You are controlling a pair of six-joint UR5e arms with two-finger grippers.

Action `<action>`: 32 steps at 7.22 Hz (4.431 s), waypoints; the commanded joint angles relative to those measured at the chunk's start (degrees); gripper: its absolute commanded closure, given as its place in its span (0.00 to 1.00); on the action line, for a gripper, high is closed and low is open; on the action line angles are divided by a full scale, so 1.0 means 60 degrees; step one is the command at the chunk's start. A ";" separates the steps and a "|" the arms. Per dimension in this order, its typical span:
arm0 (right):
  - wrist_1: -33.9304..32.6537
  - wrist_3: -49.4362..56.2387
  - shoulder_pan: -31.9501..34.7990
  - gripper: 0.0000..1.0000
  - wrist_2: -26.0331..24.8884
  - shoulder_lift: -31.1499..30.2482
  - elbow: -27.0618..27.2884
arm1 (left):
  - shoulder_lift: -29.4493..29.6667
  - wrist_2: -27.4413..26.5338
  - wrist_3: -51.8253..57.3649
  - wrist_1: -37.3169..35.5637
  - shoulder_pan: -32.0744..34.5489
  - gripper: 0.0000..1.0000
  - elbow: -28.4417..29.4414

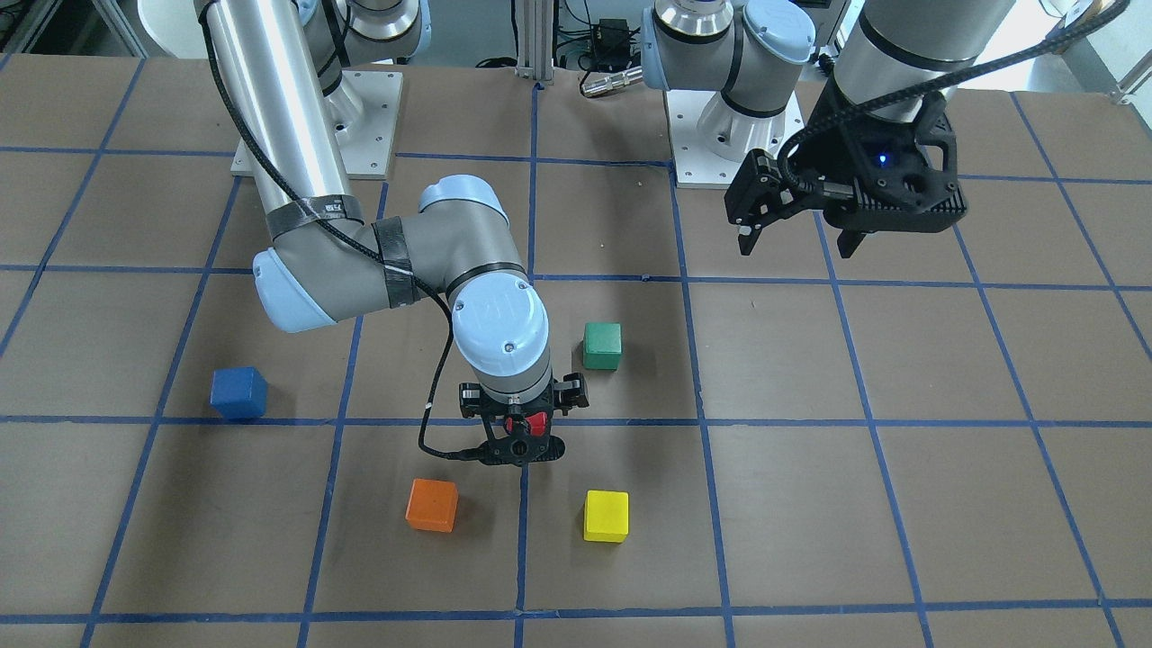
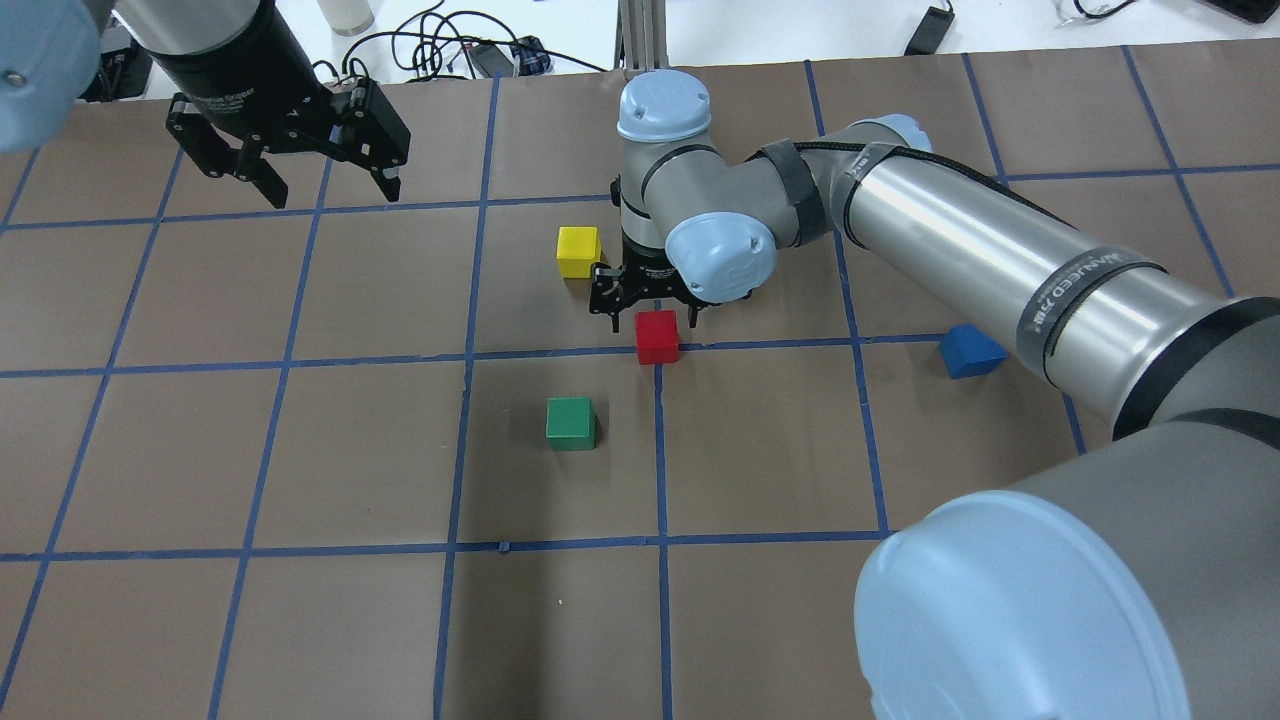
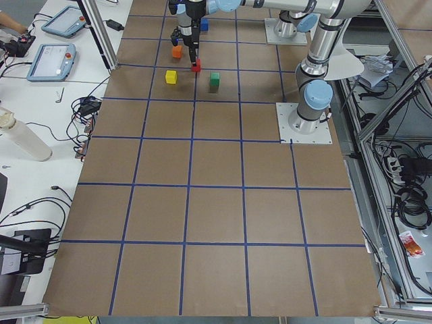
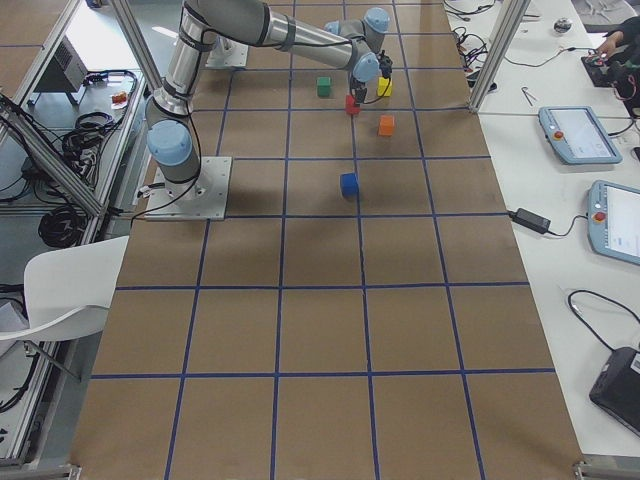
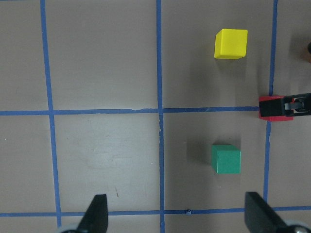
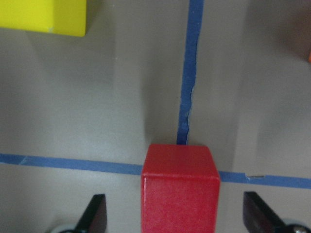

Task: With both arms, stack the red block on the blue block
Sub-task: 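Reach the right gripper to the red cube and grasp it, then lift the red cube with the right gripper toward the blue cube, then lower the red cube onto the blue cube with the right gripper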

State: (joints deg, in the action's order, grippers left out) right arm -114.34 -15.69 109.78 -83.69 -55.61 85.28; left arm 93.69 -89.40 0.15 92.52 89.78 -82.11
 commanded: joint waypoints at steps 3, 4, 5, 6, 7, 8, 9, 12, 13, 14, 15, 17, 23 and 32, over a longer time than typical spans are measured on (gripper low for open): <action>-0.0749 -0.0051 -0.0015 1.00 0.0032 0.0230 0.0128 | -0.0146 -0.0026 -0.0055 0.0048 0.0007 0.00 0.0003; -0.0661 -0.0051 -0.0015 1.00 0.0047 0.0201 0.0128 | -0.0191 -0.0027 -0.0055 0.0048 0.0007 0.00 -0.0069; -0.0646 -0.0065 -0.0015 1.00 0.0032 0.0186 0.0114 | -0.0220 -0.0041 -0.0055 0.0048 0.0007 0.00 -0.0085; -0.0631 -0.0066 -0.0015 1.00 0.0018 0.0143 0.0113 | -0.0220 -0.0041 -0.0055 0.0048 0.0007 0.00 -0.0099; -0.0588 -0.0051 -0.0044 1.00 0.0017 0.0113 0.0070 | -0.0264 -0.0056 -0.0055 0.0063 0.0007 0.00 -0.0143; -0.0341 -0.0065 -0.0131 1.00 -0.0012 -0.0090 0.0026 | -0.0279 -0.0042 -0.0040 0.0063 0.0007 0.00 -0.0143; -0.0106 -0.0037 -0.0306 1.00 -0.0026 -0.0426 0.0011 | -0.0264 -0.0027 -0.0055 0.0063 0.0007 0.00 -0.0143; 0.0917 0.0400 -0.1490 1.00 -0.0071 -0.1187 0.0040 | -0.0264 -0.0012 -0.0040 0.0048 -0.0008 0.00 -0.0114; 0.1313 0.0983 -0.1886 1.00 -0.0042 -0.1510 0.0026 | -0.0279 -0.0041 -0.0040 0.0063 -0.0008 0.00 -0.0100; 0.1404 0.1047 -0.2238 1.00 -0.0099 -0.1585 0.0040 | -0.0264 -0.0041 -0.0040 0.0063 -0.0008 0.00 -0.0100; 0.1550 0.1048 -0.2633 1.00 -0.0013 -0.1615 0.0069 | -0.0293 -0.0056 -0.0040 0.0063 -0.0008 0.00 -0.0114; 0.1712 0.2299 -0.3395 1.00 -0.0143 -0.1820 0.0157 | -0.0308 -0.0056 -0.0040 0.0078 0.0007 0.00 -0.0114; 0.2108 0.5000 -0.5051 1.00 -0.0759 -0.1792 0.0172 | -0.0308 -0.0056 0.0047 0.0078 -0.0008 0.00 -0.0187; 0.0971 0.5867 -0.5552 1.00 -0.1316 -0.3109 0.2512 | -0.0279 -0.0027 0.0048 0.0136 -0.0008 0.00 -0.0114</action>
State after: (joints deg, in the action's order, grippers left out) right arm -105.34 19.50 76.49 -91.69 -73.11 97.41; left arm 91.84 -89.68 0.44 93.39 89.74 -82.90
